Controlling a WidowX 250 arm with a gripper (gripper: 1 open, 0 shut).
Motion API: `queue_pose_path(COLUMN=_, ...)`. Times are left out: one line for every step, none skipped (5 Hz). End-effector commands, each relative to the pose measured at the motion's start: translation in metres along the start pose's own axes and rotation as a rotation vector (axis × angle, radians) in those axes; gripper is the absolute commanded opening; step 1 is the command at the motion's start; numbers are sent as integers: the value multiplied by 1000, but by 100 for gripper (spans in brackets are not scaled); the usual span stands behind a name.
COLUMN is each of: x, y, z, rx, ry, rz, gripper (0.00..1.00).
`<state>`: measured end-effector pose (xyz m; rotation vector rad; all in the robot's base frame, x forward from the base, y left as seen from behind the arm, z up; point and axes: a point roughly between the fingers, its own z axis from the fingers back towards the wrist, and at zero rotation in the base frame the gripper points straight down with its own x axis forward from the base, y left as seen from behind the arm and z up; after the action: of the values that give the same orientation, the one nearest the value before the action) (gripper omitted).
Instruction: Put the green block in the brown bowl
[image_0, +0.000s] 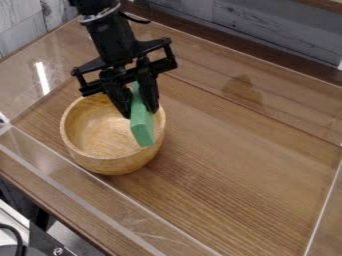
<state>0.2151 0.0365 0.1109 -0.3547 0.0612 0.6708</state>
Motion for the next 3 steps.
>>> queue_pose_path(x=2, y=-1, z=6, rx=-22, ry=-18, rz=-15, gripper=0)
queue_pose_path(x=1, y=-1, z=5, rx=-31, ry=-6, rz=-29, gripper=0)
queue_pose_path(x=1, y=-1, z=5, rx=-39, ry=9, rz=-46, gripper=0)
